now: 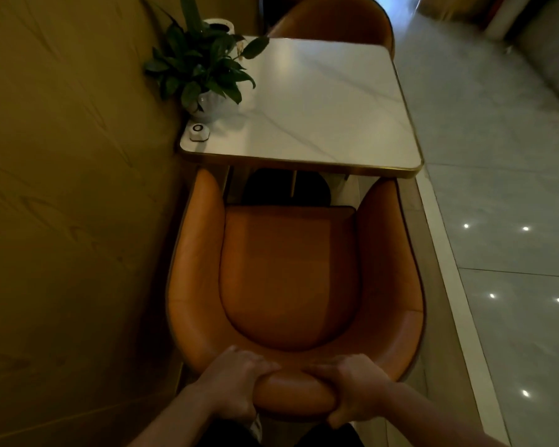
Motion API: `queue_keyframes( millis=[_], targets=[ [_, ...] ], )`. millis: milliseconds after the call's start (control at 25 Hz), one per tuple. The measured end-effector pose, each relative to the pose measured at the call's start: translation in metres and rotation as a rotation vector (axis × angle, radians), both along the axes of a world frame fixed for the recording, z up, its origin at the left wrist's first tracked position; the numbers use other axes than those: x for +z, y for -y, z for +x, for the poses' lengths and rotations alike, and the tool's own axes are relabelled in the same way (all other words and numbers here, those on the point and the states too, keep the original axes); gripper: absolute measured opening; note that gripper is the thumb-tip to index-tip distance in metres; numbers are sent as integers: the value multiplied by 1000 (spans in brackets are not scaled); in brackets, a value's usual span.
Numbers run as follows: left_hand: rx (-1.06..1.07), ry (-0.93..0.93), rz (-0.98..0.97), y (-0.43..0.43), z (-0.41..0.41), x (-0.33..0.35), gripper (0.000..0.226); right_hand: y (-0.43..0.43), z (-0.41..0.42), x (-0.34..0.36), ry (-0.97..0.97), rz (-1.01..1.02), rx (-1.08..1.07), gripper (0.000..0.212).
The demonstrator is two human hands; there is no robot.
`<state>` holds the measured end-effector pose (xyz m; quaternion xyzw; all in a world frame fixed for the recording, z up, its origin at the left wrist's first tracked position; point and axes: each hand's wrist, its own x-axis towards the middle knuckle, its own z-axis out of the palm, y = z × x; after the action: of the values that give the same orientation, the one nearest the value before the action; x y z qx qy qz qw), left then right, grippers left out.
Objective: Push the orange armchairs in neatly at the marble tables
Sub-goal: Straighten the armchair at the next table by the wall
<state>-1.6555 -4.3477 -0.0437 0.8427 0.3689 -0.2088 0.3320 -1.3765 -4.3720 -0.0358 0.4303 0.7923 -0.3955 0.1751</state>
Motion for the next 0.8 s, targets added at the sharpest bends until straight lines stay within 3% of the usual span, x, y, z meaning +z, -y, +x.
queue_keyframes(
  millis=[800],
  targets=[
    [-2, -55, -2, -33, -32, 8, 88, -20, -35, -6, 18, 8, -61, 100]
  ],
)
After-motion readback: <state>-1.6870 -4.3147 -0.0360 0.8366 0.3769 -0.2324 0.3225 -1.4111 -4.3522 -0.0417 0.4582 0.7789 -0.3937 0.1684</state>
